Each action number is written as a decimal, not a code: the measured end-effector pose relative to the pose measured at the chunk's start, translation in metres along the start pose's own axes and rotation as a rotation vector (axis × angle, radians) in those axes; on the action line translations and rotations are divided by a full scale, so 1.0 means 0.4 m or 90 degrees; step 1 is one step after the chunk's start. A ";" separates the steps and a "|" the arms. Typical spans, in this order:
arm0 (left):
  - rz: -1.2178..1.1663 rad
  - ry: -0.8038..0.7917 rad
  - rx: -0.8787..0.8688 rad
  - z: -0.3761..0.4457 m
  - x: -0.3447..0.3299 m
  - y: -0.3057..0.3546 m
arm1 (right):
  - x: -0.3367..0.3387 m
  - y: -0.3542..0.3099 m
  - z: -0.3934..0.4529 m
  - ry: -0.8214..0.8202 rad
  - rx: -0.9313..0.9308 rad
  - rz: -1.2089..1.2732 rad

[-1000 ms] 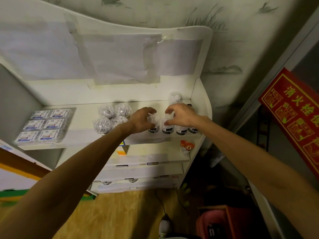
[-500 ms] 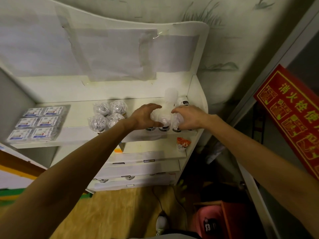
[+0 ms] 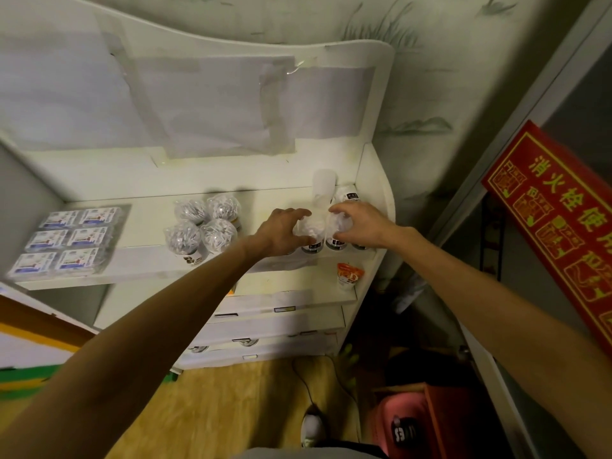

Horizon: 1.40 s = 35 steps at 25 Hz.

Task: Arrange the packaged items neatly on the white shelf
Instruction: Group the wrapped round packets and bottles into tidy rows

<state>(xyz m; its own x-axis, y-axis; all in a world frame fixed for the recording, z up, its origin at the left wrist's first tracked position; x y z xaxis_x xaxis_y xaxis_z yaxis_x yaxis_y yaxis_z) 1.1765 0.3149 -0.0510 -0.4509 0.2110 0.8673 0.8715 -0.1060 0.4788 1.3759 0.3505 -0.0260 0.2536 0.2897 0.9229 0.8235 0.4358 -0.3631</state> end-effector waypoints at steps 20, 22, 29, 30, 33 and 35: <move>-0.008 0.045 0.142 0.059 0.112 -0.035 | 0.055 0.021 -0.053 -0.030 0.044 -0.156; -0.056 0.055 0.152 0.085 0.109 -0.016 | 0.071 0.034 -0.058 -0.015 0.039 -0.121; -0.256 0.060 0.189 0.102 0.084 0.024 | 0.112 0.030 0.075 0.083 -0.012 0.030; -0.256 0.058 0.187 0.098 0.087 0.026 | 0.112 0.026 0.104 0.081 -0.017 0.015; -0.264 0.086 0.176 0.082 0.099 0.035 | 0.110 0.013 0.184 0.074 -0.048 -0.013; -0.256 0.096 0.164 0.076 0.101 0.040 | 0.102 0.006 0.231 0.057 -0.074 -0.035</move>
<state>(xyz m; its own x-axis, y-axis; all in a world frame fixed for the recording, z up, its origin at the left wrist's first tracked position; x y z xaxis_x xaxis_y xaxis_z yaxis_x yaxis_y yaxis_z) 1.1782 0.3514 -0.0125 -0.7676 0.0404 0.6397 0.6332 0.2020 0.7471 1.3414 0.4421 -0.0011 0.2469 0.1885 0.9505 0.8895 0.3452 -0.2995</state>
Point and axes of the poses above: each hand's wrist, its own z-axis towards the middle knuckle, its own x-axis out of the back of the hand, y = z × x, the point moved 4 cm from there along z, towards the middle knuckle, and after that the axes turned 3 degrees about -z, right-handed, at the moved point
